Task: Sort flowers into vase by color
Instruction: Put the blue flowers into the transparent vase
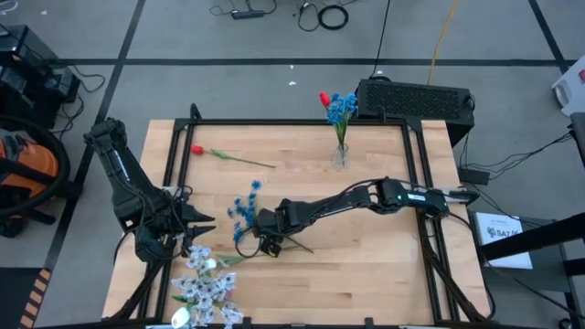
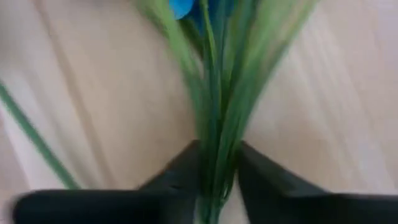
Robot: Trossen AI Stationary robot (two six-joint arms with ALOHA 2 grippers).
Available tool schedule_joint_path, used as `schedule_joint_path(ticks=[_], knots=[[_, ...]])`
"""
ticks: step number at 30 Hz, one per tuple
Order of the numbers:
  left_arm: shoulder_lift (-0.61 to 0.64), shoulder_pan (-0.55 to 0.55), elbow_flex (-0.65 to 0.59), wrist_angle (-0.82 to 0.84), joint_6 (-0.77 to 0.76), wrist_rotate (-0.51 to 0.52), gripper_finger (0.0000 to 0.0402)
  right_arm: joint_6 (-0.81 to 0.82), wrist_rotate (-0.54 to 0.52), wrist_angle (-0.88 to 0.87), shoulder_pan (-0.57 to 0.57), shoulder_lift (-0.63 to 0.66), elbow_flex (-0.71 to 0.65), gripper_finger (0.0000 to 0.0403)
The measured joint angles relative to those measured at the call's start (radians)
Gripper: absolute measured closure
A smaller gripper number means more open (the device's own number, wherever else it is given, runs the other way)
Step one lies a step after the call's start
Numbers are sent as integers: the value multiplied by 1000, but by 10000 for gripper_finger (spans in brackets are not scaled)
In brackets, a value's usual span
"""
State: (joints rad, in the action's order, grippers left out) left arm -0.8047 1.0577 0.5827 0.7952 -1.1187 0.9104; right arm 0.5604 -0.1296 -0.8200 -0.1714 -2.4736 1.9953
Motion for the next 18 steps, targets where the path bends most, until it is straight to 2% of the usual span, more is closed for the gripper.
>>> schedule_joint_path(ticks=[1,3,10,13,16,18], knots=[[0,0,0,1,0,0,283,4,-5,1,-3,0,0,358],[0,0,0,0,0,0,283,18,-2,-6,-3,4,-1,387],[0,0,0,9,0,-21,283,148,-5,-82,-9,77,-12,398],[0,0,0,9,0,-23,283,208,-75,-134,-34,140,-16,398],[0,0,0,9,0,-23,283,266,-129,-255,-66,228,-9,398],[0,0,0,3,0,-24,283,291,-113,-348,-87,262,-8,398]])
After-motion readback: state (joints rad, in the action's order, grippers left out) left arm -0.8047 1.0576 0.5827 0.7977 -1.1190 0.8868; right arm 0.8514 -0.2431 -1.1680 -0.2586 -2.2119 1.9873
